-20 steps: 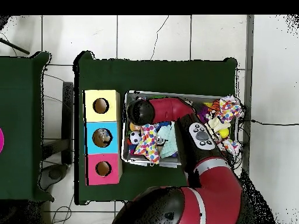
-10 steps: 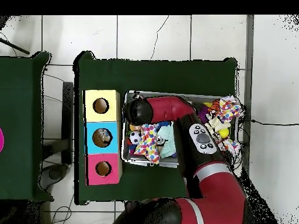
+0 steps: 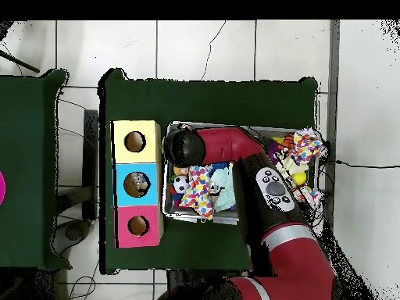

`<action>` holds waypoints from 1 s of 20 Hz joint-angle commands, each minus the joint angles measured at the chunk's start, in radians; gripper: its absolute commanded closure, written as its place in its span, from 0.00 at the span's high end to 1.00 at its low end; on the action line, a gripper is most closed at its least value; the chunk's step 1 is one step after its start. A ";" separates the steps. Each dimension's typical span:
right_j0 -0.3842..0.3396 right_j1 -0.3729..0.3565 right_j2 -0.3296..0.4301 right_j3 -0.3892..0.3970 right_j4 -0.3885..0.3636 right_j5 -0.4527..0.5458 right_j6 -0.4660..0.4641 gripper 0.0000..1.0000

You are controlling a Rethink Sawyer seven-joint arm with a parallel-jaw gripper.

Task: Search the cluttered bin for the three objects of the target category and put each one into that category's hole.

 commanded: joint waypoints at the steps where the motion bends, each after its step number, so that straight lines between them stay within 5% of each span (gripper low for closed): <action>1: -0.027 0.069 0.009 -0.039 0.019 0.122 0.084 1.00; 12: -0.008 0.119 0.009 -0.113 0.011 0.130 0.081 1.00; 20: -0.020 0.135 0.007 -0.040 -0.022 0.010 0.106 1.00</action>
